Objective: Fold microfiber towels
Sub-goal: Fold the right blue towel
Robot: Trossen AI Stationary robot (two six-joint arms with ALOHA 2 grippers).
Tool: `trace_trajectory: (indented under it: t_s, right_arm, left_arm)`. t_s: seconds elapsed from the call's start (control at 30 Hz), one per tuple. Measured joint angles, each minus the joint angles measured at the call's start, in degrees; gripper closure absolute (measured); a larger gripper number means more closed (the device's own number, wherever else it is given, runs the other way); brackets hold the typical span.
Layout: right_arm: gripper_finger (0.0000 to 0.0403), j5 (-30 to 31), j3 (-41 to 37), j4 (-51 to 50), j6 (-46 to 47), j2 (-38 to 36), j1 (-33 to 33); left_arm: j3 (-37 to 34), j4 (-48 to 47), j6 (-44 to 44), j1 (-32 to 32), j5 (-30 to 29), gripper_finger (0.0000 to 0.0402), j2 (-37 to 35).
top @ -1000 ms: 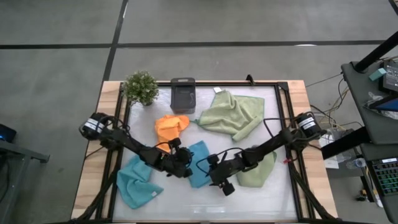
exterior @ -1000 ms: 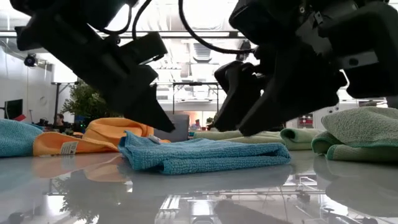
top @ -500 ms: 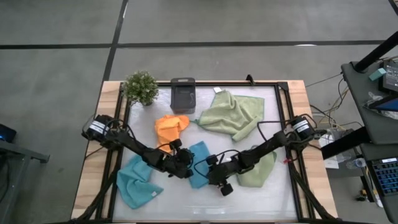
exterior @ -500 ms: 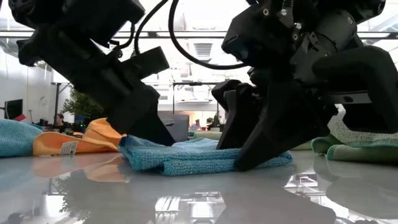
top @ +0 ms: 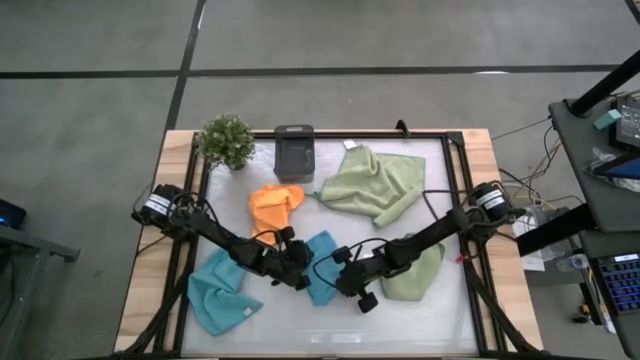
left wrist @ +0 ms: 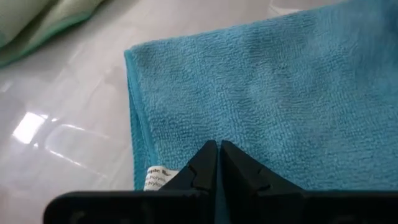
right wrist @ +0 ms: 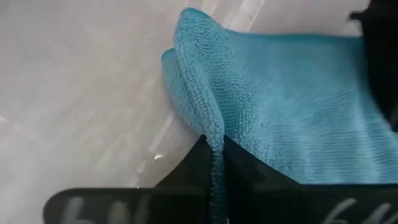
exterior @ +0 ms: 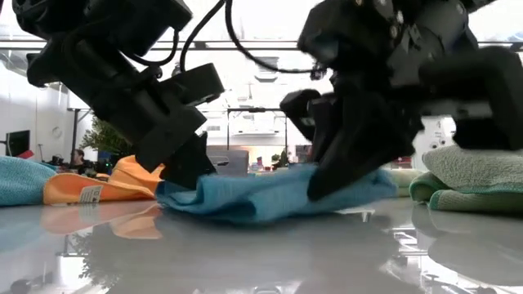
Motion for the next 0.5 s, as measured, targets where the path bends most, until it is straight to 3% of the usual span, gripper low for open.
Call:
trace_trajectory:
  t_s: [0.5]
  right_arm:
    - [0.0391,-6.0,12.69,-16.66,-4.17,-0.96,-1.14]
  left_arm:
    - [3.32,4.03,0.23,-0.4,2.6,0.0394,3.69]
